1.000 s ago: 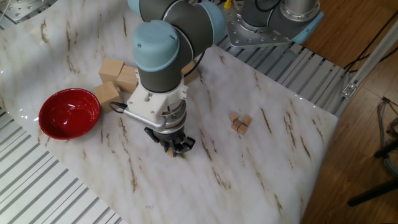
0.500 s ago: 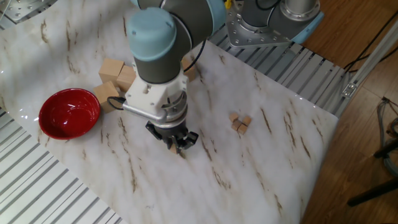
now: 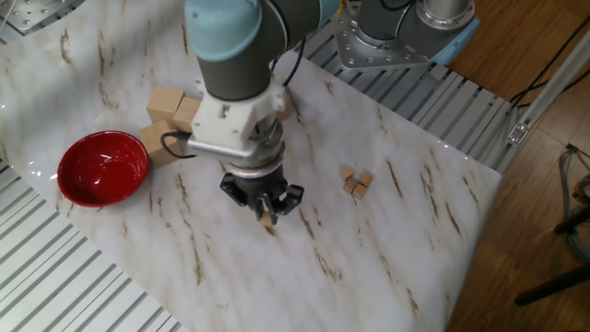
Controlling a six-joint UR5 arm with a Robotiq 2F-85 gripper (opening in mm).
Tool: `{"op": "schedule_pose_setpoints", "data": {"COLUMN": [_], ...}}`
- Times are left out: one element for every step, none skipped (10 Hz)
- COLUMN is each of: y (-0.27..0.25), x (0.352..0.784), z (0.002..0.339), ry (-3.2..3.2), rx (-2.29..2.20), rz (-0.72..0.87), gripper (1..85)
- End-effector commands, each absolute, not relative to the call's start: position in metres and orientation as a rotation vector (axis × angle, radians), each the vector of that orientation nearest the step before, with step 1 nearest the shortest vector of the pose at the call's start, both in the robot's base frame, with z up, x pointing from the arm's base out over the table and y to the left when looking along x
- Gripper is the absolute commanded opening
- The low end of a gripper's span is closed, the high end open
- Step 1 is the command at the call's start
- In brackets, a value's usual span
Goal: Stack the blocks into a pyramid shape
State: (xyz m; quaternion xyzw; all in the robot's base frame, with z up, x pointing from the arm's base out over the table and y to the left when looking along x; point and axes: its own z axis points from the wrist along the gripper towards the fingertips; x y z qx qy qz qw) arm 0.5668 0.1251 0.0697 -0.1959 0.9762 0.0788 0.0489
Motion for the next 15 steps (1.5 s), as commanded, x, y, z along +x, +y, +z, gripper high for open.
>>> {"op": "schedule_pose_setpoints", "data": {"y": [0.124,0.120,0.112,0.111,0.106,0.090,0.077,0.063,0.049,0.036,0.029,0.026,0.026,0.030,0.031], "x": [0.559,0.557,0.560,0.562,0.566,0.570,0.575,0.572,0.566,0.561,0.557,0.553,0.549,0.545,0.545], "z": [0.086,0.086,0.085,0.085,0.085,0.082,0.081,0.080,0.077,0.074,0.072,0.068,0.062,0.057,0.054], "ry": [2.904,2.875,2.822,2.786,2.722,2.606,2.488,2.396,2.324,2.261,2.207,2.142,2.084,2.012,1.928], "rx": [-0.807,-0.908,-1.051,-1.113,-1.229,-1.449,-1.600,-1.716,-1.812,-1.906,-1.988,-2.078,-2.150,-2.227,-2.311], "rz": [0.260,0.244,0.189,0.173,0.137,0.047,-0.014,-0.038,-0.055,-0.082,-0.099,-0.097,-0.077,-0.048,-0.056], "gripper": [1.0,1.0,1.0,1.0,1.0,1.0,1.0,1.0,1.0,1.0,1.0,1.0,1.0,1.0,1.0]}}
